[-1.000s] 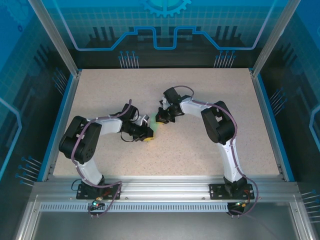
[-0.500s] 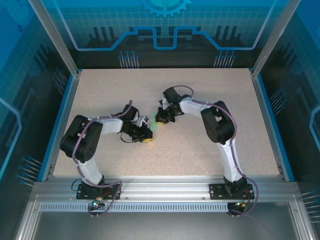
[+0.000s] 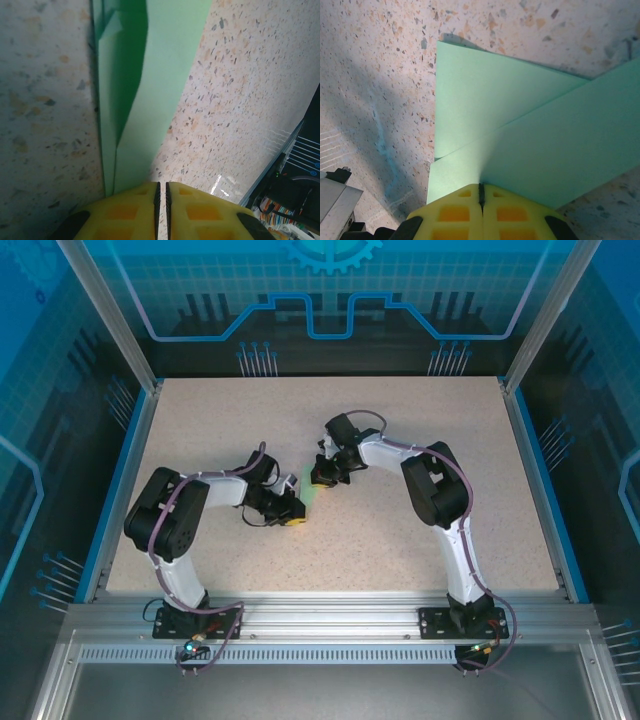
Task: Fold a paper plane with a square sheet of paper (fold left side to right side)
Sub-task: Fold the wing for the fifth time at the center of the table.
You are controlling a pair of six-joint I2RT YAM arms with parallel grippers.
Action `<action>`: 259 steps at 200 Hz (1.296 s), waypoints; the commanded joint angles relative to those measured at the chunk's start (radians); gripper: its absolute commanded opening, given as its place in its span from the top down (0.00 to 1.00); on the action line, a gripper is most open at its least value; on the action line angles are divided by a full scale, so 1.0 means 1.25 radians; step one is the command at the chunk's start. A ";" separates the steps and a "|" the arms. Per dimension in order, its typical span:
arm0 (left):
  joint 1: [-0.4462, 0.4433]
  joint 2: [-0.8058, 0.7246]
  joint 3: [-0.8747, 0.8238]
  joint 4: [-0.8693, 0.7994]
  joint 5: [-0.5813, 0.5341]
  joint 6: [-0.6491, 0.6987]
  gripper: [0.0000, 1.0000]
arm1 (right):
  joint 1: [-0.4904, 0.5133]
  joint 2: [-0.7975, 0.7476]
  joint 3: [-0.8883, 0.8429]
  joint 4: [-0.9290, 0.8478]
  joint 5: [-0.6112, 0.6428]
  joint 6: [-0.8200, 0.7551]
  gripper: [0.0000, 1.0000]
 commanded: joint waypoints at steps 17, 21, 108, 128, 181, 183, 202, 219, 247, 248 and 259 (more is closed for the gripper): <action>-0.004 0.018 -0.040 0.014 0.009 -0.003 0.85 | 0.000 0.049 -0.002 -0.080 0.054 -0.012 1.00; -0.004 0.017 -0.044 0.016 0.011 -0.004 0.85 | -0.002 0.049 -0.003 -0.082 0.056 -0.012 1.00; -0.013 -0.031 -0.124 0.008 0.011 -0.010 0.85 | -0.007 0.054 0.014 -0.102 0.061 -0.019 1.00; -0.013 -0.046 -0.137 -0.003 0.006 -0.009 0.85 | -0.008 0.054 0.018 -0.107 0.060 -0.021 1.00; -0.013 -0.086 -0.136 -0.028 -0.003 -0.007 0.85 | -0.009 0.054 0.027 -0.101 0.058 -0.028 1.00; -0.013 -0.087 -0.136 -0.029 -0.003 -0.008 0.85 | -0.009 0.054 0.026 -0.099 0.056 -0.028 1.00; -0.012 -0.123 -0.119 -0.036 -0.003 -0.012 0.85 | -0.010 0.045 0.028 -0.072 0.041 -0.030 1.00; -0.008 -0.175 -0.094 -0.044 -0.021 -0.018 0.78 | -0.011 0.013 0.040 -0.054 0.046 -0.034 0.98; 0.018 -0.288 -0.061 -0.055 -0.090 -0.032 0.62 | -0.010 -0.072 0.053 -0.066 0.112 -0.047 0.78; 0.018 -0.292 -0.060 -0.055 -0.094 -0.032 0.61 | -0.010 -0.075 0.052 -0.067 0.113 -0.047 0.77; 0.033 -0.338 -0.055 -0.056 -0.136 -0.040 0.54 | -0.009 -0.111 0.042 -0.081 0.148 -0.040 0.69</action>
